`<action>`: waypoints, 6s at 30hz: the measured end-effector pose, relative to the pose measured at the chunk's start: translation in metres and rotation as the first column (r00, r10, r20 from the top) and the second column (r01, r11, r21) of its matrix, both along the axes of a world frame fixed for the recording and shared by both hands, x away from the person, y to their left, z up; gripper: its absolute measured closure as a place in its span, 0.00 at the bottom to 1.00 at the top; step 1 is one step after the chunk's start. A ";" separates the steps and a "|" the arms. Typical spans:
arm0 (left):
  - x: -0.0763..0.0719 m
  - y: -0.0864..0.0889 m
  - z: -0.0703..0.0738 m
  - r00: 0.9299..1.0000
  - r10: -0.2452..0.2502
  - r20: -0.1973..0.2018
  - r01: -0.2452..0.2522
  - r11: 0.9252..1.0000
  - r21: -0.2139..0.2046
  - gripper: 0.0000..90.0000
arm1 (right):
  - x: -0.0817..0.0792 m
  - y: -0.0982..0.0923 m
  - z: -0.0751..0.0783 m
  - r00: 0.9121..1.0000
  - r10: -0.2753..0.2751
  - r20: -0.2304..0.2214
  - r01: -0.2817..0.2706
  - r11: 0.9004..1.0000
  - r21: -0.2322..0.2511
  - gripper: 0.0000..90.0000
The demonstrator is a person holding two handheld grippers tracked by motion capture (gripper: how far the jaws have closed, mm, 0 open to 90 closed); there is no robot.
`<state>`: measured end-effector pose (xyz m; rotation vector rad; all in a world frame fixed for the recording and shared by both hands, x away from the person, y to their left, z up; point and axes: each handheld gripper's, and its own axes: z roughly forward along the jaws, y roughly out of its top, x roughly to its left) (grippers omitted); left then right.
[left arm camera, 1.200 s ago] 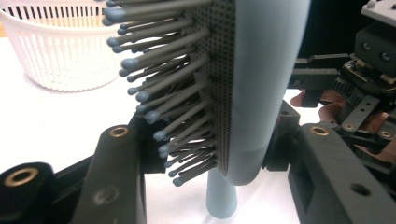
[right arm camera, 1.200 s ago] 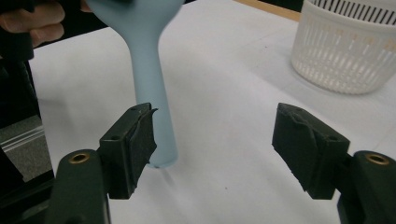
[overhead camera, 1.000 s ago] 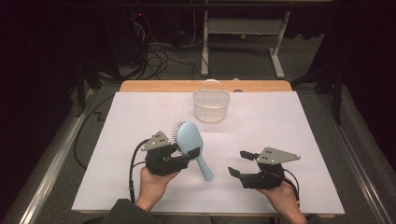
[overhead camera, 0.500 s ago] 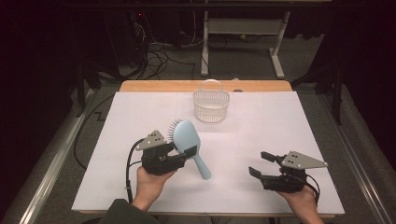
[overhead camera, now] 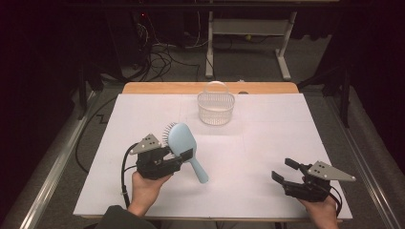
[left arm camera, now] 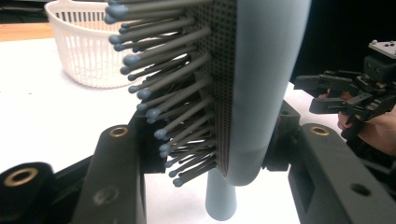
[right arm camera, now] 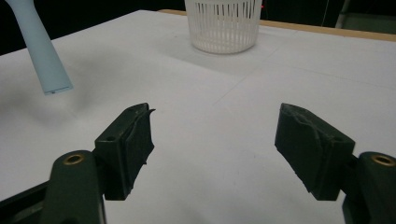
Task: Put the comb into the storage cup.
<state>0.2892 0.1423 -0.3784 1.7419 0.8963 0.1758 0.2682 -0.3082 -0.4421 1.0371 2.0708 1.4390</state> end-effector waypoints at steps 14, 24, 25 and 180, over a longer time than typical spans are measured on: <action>0.007 0.007 0.011 1.000 0.017 0.020 -0.017 1.000 0.014 0.58 | -0.007 -0.018 -0.008 0.999 -0.030 0.015 0.030 0.999 0.026 0.31; 0.020 0.000 0.020 0.999 0.014 0.045 -0.016 0.999 0.036 0.58 | -0.006 -0.024 -0.012 0.998 -0.060 0.007 0.060 0.997 0.048 0.31; 0.022 0.000 0.021 0.999 0.012 0.046 -0.014 0.999 0.038 0.58 | -0.005 -0.023 -0.012 0.998 -0.058 0.006 0.057 0.997 0.044 0.31; 0.215 -0.104 0.071 0.978 0.203 0.045 -0.207 0.960 0.190 0.57 | -0.010 -0.020 -0.009 0.999 -0.032 0.043 0.030 0.999 0.042 0.31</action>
